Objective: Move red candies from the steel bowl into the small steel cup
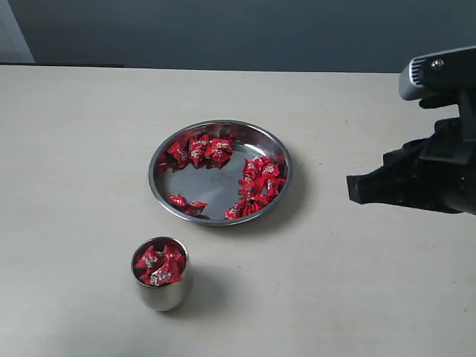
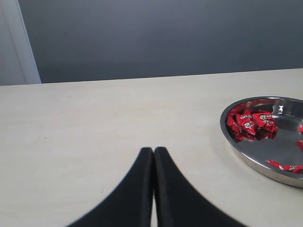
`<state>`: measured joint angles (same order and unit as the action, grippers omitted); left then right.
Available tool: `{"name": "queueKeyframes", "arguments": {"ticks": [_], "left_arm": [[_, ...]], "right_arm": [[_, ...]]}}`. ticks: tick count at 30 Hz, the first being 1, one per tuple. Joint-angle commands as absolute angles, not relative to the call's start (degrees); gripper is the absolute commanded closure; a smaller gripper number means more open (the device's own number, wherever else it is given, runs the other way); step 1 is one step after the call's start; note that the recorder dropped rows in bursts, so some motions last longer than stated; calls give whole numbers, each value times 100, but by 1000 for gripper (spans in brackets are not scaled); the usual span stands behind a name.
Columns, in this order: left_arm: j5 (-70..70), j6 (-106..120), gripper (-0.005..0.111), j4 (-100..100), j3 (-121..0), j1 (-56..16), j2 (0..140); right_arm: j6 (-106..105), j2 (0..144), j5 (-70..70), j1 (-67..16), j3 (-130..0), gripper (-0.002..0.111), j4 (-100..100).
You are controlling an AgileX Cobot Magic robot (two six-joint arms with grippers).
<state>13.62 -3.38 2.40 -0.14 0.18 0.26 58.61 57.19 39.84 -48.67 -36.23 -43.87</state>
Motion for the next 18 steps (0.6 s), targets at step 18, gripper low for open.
{"name": "queueKeyframes", "arguments": {"ticks": [18], "left_arm": [[1329,-350,106,250,0,42,0]], "right_arm": [[11594,48,816,-700,0,109,-9995]]}}
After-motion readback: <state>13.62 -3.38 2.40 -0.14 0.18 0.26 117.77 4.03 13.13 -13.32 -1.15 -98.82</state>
